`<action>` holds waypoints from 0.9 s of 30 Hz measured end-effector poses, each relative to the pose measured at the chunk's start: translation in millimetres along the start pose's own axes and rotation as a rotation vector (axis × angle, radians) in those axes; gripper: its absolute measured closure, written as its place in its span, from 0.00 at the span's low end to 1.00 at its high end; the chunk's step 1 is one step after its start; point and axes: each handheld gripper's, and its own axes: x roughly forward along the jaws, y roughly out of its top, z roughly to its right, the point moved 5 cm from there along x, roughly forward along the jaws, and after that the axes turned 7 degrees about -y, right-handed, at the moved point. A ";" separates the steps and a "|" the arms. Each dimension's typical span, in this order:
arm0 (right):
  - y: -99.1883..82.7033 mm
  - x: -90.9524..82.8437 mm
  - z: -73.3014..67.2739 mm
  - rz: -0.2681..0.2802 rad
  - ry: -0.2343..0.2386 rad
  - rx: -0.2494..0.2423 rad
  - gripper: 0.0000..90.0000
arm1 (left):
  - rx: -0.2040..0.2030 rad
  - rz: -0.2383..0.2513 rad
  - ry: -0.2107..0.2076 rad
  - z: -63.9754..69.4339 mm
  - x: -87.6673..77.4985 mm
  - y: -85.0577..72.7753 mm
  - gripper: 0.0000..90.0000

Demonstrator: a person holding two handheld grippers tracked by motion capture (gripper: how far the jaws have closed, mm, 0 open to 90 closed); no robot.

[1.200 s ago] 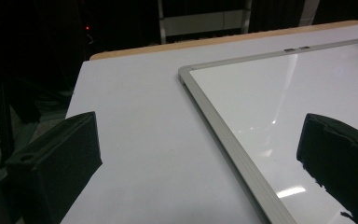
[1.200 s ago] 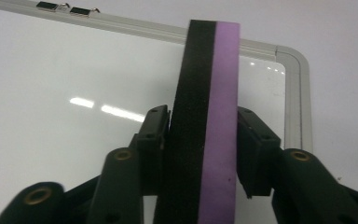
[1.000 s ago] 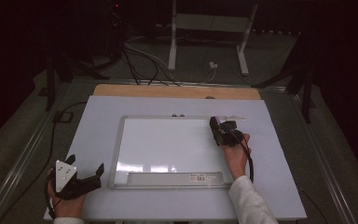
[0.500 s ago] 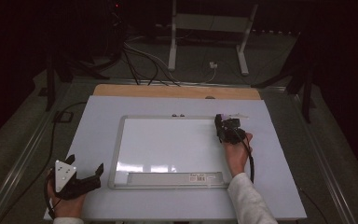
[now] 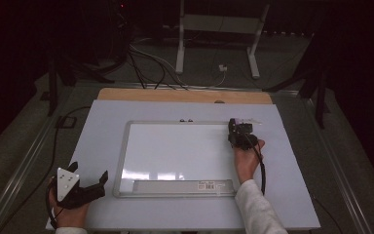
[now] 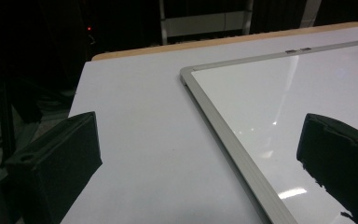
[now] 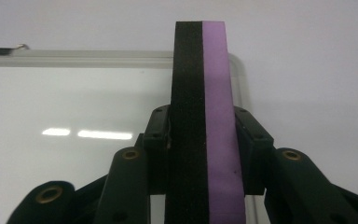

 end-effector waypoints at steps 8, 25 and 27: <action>-0.9 -0.1 0.5 -0.004 0.015 -0.002 0.67 | 0.002 -0.003 -0.003 0.8 1.4 -0.2 0.00; -4.6 -5.9 -3.6 -0.013 0.065 -0.017 0.63 | 0.002 -0.003 -0.006 1.7 2.8 0.2 0.00; -3.4 -7.6 -3.6 -0.009 0.113 0.002 0.53 | 0.002 -0.005 -0.006 1.1 2.9 0.0 0.00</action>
